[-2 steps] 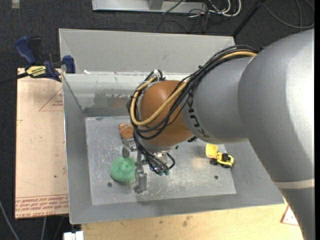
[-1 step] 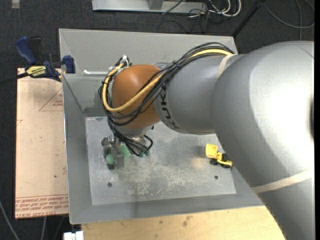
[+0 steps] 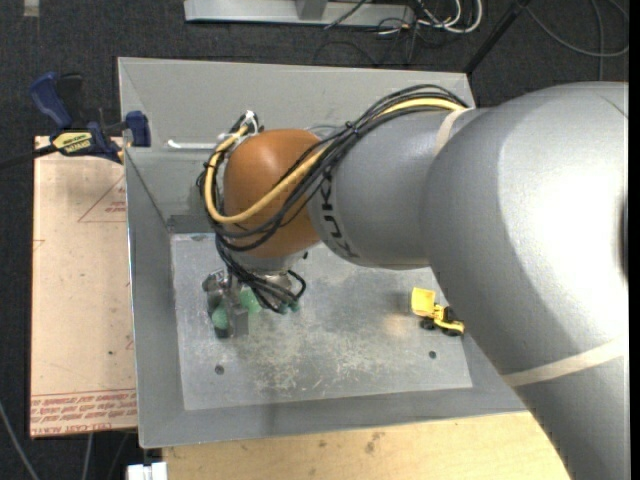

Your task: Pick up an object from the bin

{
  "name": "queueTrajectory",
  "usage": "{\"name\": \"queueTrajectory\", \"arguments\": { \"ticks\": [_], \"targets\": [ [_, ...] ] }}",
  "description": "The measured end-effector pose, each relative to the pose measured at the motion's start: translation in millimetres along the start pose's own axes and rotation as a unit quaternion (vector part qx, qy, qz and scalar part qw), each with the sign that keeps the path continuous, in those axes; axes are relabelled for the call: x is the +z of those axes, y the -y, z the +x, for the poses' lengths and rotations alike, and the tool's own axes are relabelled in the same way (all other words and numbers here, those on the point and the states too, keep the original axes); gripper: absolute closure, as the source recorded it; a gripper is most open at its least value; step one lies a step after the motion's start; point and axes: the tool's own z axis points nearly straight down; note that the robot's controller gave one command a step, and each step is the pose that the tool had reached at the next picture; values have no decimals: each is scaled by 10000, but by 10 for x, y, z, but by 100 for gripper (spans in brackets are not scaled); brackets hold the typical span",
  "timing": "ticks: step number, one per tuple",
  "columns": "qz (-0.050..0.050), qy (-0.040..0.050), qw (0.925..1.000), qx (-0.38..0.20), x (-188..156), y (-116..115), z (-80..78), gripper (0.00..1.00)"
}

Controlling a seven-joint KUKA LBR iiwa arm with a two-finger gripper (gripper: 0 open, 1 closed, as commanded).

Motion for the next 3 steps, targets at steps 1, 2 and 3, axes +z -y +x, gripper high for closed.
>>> {"name": "queueTrajectory", "arguments": {
  "ticks": [1, 2, 3],
  "targets": [
    [2, 1, 10000, -83, -753, 175, 22, 100],
    [1, 0, 10000, -83, -753, 175, 22, 100],
    [5, 5, 10000, 43, -1874, 199, 69, 100]
  ]
}}
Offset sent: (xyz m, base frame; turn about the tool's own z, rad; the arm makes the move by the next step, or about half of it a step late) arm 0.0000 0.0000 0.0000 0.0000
